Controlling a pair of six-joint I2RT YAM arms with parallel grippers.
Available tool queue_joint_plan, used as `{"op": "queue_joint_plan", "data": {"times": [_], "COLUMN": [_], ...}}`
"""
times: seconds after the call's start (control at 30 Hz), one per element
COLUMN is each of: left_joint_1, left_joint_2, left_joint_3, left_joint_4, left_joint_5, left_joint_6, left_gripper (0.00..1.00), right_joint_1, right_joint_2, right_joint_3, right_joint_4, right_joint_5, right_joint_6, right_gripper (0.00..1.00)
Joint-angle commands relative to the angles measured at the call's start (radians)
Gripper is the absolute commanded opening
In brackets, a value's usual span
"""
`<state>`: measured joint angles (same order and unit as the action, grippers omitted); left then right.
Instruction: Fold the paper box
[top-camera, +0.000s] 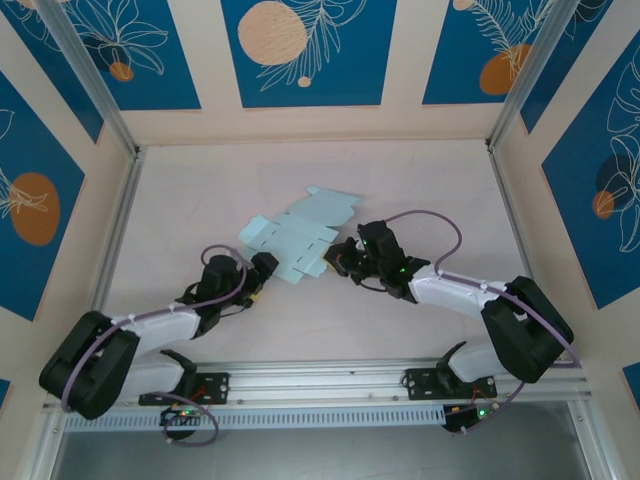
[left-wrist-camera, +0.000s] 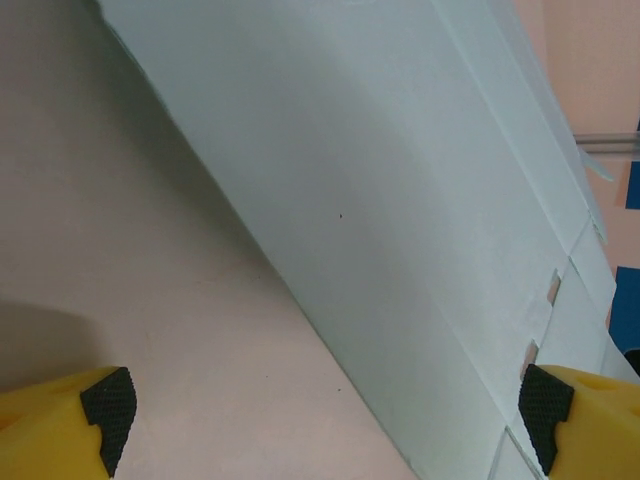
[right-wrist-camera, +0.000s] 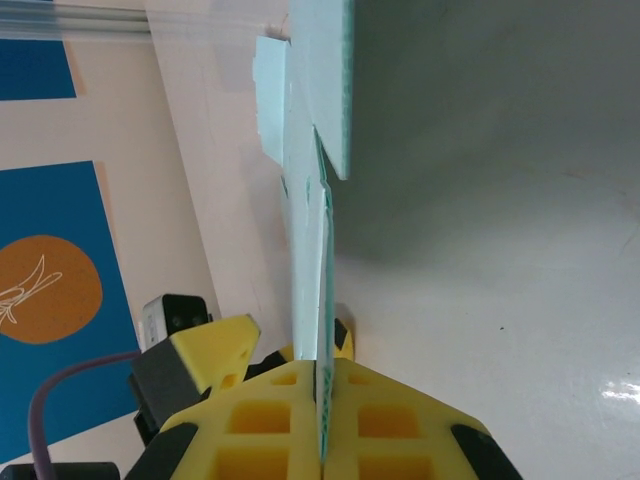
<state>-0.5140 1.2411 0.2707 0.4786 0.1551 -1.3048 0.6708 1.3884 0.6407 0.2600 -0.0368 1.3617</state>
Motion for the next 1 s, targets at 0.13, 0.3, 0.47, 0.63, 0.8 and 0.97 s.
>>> {"op": "queue_joint_plan", "data": {"times": [0.13,0.3,0.47,0.63,0.8,0.97], "left_joint_1": [-0.019,-0.019,-0.018,-0.019,-0.019,-0.017], "left_joint_2": [0.069,0.095,0.106,0.087,0.055,0.024], "left_joint_3": [0.060,0.076,0.088,0.111,0.156,0.229], "left_joint_4": [0.123,0.151,0.150,0.082,-0.013,-0.165], "left_joint_5": [-0.047,-0.081,-0.098,-0.126,-0.151,-0.130], "left_joint_6": [-0.014,0.001,0.022,0.077,0.211,0.371], "left_gripper": [0.88,0.70,0.59,0.38,0.13,0.09], "right_joint_1": [0.025,0.028,0.030,0.032,0.027,0.012], "right_joint_2": [0.041,0.079,0.102,0.106,0.103,0.080], "right_joint_3": [0.005,-0.002,-0.003,0.009,0.021,0.022], "right_joint_4": [0.040,0.064,0.074,0.030,-0.032,-0.105], "right_joint_5": [0.002,-0.020,-0.032,-0.028,-0.031,-0.031], "right_joint_6": [0.012,0.020,0.022,0.000,-0.032,-0.073], "right_gripper": [0.00,0.00,0.00,0.00,0.10,0.47]}}
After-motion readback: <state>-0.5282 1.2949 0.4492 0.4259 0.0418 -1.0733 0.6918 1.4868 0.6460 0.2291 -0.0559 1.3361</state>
